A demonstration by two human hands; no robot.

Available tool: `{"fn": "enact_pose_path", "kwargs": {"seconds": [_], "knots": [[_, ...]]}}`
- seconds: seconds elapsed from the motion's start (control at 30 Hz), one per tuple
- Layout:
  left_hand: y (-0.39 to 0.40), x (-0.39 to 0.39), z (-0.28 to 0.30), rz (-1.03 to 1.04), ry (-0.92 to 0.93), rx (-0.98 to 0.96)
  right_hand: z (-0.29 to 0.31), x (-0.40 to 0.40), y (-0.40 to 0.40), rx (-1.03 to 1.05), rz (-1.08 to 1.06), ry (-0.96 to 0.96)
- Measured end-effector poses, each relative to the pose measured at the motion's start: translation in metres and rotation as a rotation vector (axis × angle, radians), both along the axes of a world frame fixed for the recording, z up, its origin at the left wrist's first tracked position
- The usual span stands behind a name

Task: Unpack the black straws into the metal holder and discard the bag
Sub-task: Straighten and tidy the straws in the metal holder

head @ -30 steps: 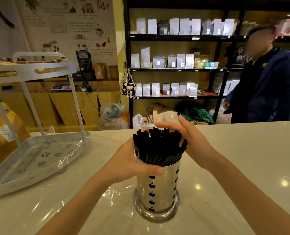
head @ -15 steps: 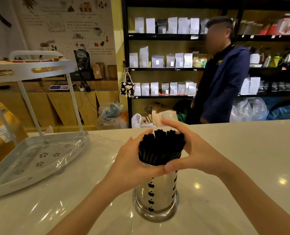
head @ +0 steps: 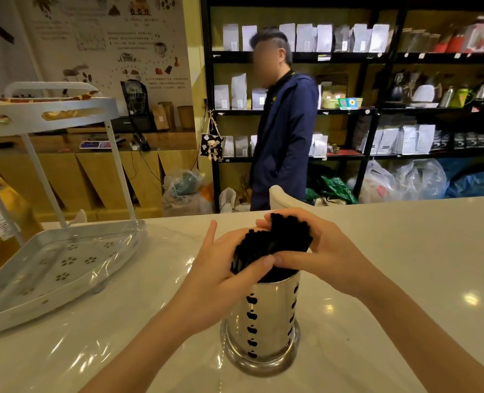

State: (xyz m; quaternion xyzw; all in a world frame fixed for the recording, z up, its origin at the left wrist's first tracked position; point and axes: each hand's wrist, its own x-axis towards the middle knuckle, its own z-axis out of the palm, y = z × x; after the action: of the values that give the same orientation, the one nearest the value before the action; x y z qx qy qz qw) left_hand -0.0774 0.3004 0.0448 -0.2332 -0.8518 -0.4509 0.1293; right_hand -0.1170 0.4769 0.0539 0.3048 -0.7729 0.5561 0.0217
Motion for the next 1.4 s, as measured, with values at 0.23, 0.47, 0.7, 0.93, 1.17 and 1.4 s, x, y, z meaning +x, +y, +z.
{"fn": "enact_pose_path", "kwargs": {"seconds": [0.23,0.47,0.7,0.93,1.17,1.4], "knots": [[-0.003,-0.006,0.001,0.002,-0.014,0.051,-0.003,0.004,-0.006,0.019,-0.023,0.108],[-0.007,-0.007,0.002,-0.012,0.019,-0.052,0.005,0.003,0.005,0.006,0.149,-0.009],[-0.005,-0.009,-0.003,0.018,0.047,-0.1,-0.003,0.006,0.008,0.046,0.094,-0.036],[-0.003,-0.009,0.001,0.002,0.048,-0.093,-0.005,0.013,0.014,0.144,0.046,0.016],[-0.004,-0.008,0.007,-0.019,0.02,-0.043,0.003,0.015,0.032,0.053,-0.009,0.102],[0.001,-0.004,0.01,-0.066,0.063,0.024,0.001,0.017,0.032,-0.069,-0.1,0.193]]}}
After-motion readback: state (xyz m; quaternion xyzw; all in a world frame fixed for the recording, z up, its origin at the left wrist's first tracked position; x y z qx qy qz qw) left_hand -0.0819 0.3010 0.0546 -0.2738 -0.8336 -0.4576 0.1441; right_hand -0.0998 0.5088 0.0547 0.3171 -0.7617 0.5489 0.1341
